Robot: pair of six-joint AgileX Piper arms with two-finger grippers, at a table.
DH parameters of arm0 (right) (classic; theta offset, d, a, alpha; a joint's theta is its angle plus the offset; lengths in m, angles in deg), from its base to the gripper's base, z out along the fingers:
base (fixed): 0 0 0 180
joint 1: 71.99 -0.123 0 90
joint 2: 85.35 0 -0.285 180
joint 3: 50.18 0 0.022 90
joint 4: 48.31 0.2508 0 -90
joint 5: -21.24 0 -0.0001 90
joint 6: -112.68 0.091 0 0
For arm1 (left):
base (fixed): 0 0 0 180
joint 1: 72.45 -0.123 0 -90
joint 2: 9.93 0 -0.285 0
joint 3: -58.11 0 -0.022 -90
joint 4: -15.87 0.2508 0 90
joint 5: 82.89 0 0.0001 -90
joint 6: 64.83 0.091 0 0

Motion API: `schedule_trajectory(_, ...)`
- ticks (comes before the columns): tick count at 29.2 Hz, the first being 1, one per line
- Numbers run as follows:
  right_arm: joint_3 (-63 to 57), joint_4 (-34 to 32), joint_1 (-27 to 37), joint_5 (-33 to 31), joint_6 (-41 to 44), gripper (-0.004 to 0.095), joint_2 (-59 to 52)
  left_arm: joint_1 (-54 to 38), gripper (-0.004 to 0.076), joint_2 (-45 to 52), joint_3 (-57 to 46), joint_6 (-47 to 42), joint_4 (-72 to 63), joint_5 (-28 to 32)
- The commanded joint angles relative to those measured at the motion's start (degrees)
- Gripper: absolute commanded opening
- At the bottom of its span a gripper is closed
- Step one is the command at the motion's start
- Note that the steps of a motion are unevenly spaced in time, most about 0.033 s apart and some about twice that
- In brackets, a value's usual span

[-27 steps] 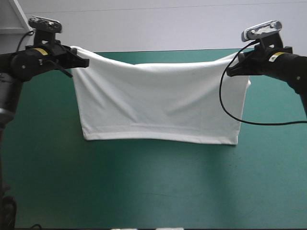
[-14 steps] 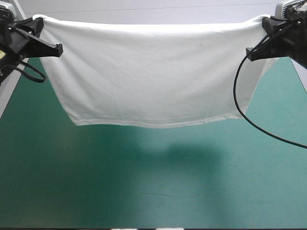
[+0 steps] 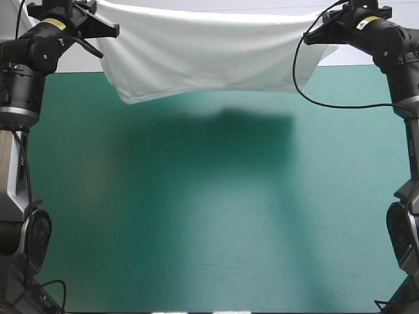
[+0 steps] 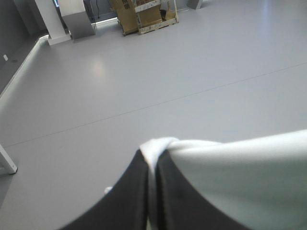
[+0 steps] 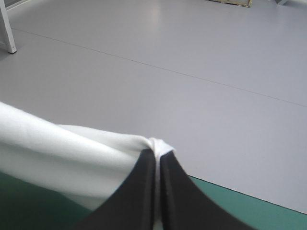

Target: Fold the cloth

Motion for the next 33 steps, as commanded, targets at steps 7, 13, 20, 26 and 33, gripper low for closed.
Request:
schedule_trajectory(7,-5.7,0.7,0.7,-6.2,-2.5,-0.0017,1.0,0.1,0.0021,-4.4,-1.8,-2.4,-2.4,-9.2)
schedule_trajectory(13,-22.9,1.2,0.7,-3.1,-3.3,-0.0017,-3.6,0.1,0.0020,0.1,-18.6,3.2,-9.1,-6.2)
schedule_trajectory(20,-39.9,0.9,0.7,0.1,-3.8,-0.0018,-12.1,0.1,0.0021,10.0,-35.9,8.5,-10.0,-5.0)
schedule_trajectory(26,-52.2,-1.1,1.3,0.2,-2.9,-0.0018,-19.0,0.1,0.0021,19.0,-49.5,8.8,-7.6,-6.3)
schedule_trajectory(33,-64.2,-1.2,4.9,-1.0,-1.6,-0.0018,-28.5,0.1,0.0021,26.6,-62.5,9.8,-4.8,-13.0)
